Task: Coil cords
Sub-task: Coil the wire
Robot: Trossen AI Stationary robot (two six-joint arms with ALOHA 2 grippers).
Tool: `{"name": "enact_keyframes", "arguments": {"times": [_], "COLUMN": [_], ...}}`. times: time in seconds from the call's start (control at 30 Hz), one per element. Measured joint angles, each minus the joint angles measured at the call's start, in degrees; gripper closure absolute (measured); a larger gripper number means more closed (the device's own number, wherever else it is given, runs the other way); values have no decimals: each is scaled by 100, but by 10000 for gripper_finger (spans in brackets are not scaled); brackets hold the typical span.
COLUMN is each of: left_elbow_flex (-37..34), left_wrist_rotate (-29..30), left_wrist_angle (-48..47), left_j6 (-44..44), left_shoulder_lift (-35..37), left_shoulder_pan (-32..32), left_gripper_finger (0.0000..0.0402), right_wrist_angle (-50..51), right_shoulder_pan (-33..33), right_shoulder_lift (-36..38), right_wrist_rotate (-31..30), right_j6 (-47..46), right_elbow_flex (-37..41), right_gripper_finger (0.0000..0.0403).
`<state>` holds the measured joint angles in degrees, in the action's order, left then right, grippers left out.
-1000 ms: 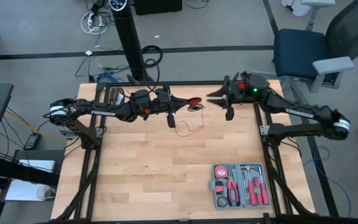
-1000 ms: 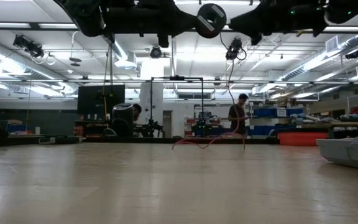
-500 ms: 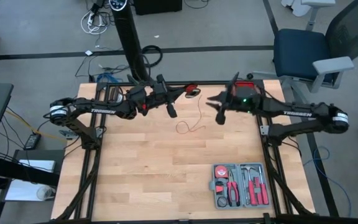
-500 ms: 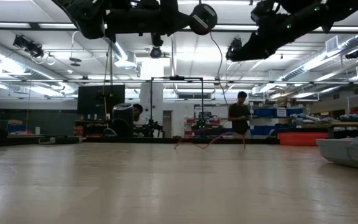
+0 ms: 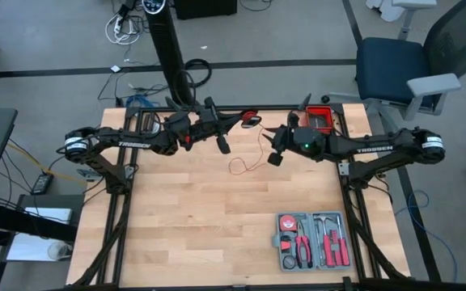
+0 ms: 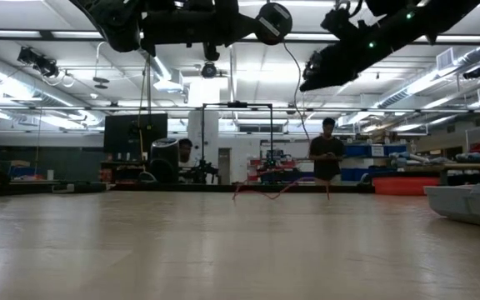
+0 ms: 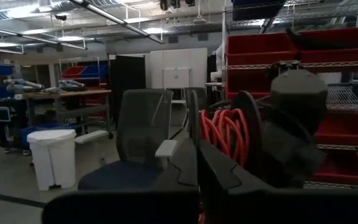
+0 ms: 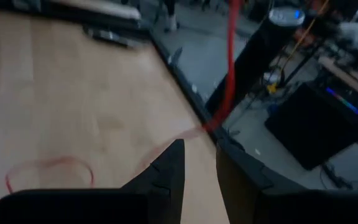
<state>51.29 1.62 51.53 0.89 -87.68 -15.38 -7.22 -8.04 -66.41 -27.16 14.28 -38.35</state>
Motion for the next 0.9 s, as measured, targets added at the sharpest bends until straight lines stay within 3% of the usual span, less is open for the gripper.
{"name": "enact_keyframes", "arguments": {"times": [0.27,0.5,0.7,0.77,0.9], "left_elbow_flex": [-4,-9,-9,-9,-9], "left_wrist_rotate": [-120,-238,-231,-79,485], "left_wrist_angle": [8,129,220,301,318], "left_j6": [-7,-125,-244,-405,-671], "left_shoulder_lift": [2,2,7,6,-84], "left_shoulder_pan": [0,11,11,17,17], "left_gripper_finger": [401,401,401,401,401], "right_wrist_angle": [-898,-1058,-1061,-1128,-1287], "right_shoulder_pan": [55,55,57,59,132], "right_shoulder_lift": [3,-7,-8,-83,-481], "right_wrist_rotate": [-59,-93,-93,-98,-200], "right_j6": [234,275,324,339,289], "right_elbow_flex": [-2,-2,-2,-2,-141], "right_gripper_finger": [317,319,375,394,397]}}
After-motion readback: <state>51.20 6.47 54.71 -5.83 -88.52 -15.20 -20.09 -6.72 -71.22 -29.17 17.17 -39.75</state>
